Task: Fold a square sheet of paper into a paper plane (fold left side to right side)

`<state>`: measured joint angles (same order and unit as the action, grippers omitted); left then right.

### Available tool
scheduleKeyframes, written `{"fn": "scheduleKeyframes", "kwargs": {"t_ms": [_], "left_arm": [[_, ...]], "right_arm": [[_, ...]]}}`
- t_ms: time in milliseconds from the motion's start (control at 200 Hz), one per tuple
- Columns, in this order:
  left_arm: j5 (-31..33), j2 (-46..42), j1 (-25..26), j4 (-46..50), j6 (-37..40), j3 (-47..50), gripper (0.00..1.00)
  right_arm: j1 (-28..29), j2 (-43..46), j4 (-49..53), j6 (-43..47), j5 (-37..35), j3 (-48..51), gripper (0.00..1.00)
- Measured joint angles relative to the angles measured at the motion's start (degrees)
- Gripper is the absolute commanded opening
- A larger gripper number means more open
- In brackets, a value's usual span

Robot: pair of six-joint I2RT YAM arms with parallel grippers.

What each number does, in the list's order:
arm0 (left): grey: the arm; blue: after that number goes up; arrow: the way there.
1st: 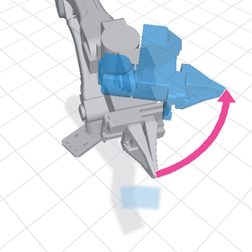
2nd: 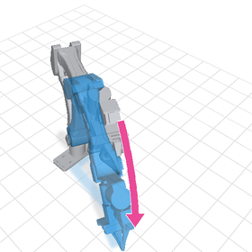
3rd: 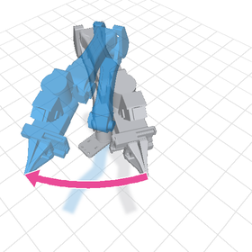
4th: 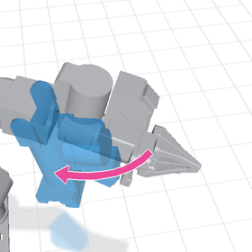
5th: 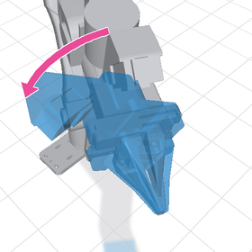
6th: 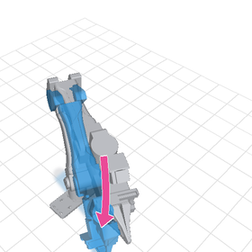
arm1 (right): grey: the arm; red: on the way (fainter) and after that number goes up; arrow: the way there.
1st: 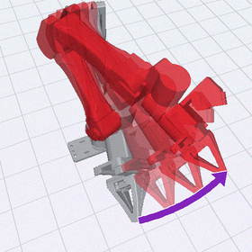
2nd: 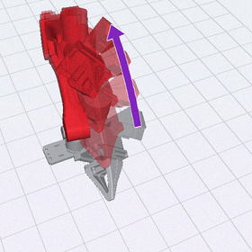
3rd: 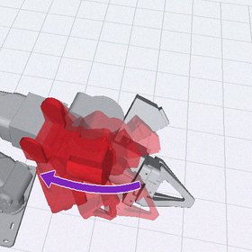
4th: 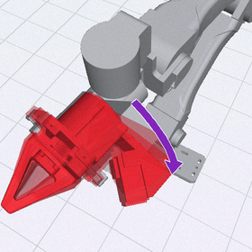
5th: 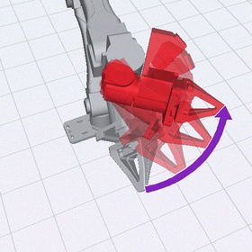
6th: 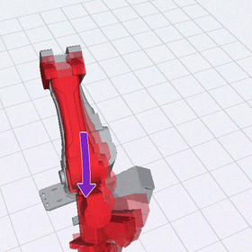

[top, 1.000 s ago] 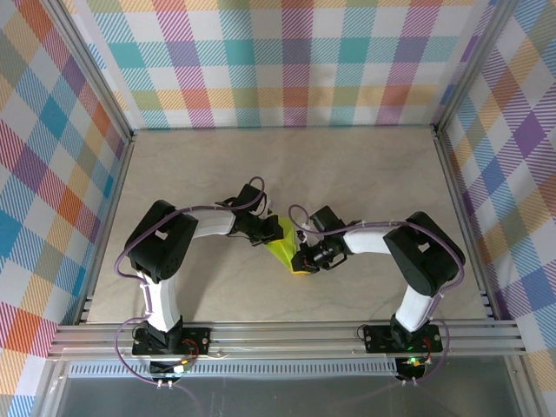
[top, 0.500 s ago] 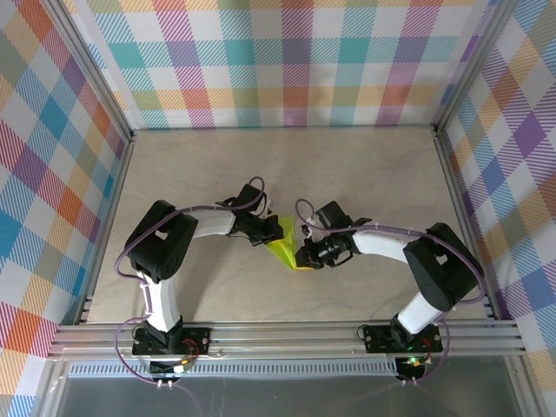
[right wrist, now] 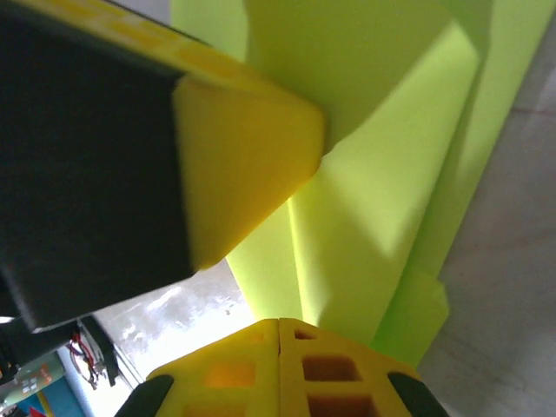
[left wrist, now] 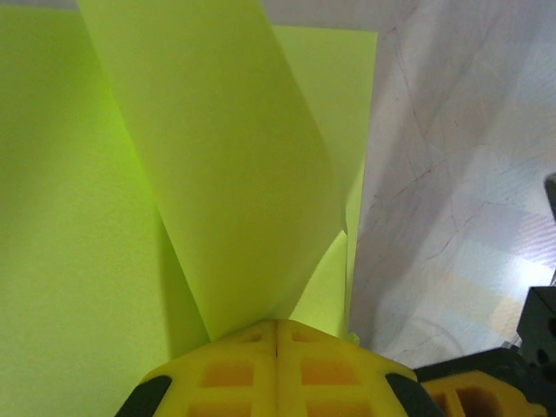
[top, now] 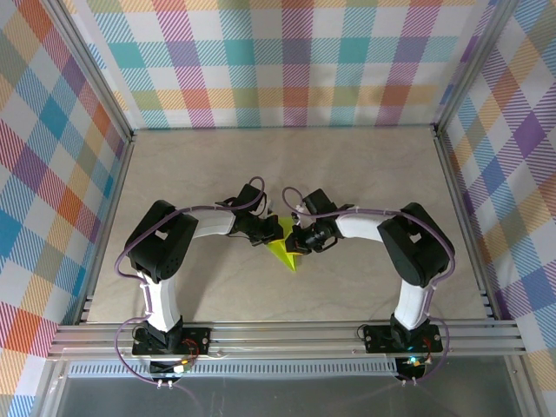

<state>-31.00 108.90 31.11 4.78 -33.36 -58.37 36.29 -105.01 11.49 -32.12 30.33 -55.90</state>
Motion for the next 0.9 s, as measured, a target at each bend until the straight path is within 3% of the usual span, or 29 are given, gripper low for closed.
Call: {"fn": "scheduleKeyframes", "kwargs": {"t_ms": [470, 900], "left_arm": [[0.2, -1.3, -0.2, -2.1, -1.2, 1.8, 0.11], [-1.1, -5.2, -1.7, -12.4, -5.3, 7.9, 0.03]], "right_arm": [[0.9, -1.4, 2.8, 2.8, -5.2, -1.4, 0.01], [2.9, -0.4, 3.7, 4.3, -10.4, -1.3, 0.00]]}}
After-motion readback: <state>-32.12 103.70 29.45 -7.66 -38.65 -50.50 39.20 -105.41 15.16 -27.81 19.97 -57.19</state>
